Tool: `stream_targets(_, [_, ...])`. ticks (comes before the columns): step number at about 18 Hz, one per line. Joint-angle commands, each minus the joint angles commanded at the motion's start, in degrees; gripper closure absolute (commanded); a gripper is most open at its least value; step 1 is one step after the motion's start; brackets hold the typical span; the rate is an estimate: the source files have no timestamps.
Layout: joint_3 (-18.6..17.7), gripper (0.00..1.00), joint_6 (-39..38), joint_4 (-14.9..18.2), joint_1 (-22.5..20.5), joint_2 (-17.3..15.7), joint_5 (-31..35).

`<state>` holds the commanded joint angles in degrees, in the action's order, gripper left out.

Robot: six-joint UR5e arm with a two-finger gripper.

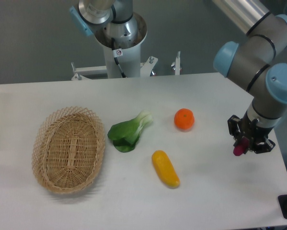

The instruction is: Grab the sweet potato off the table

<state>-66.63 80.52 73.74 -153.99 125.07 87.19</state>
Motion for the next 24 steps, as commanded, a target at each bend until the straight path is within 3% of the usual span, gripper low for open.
stream_targets(24, [-0.96,0.84,-1.24,-0.44,0.97,0.09,0.79])
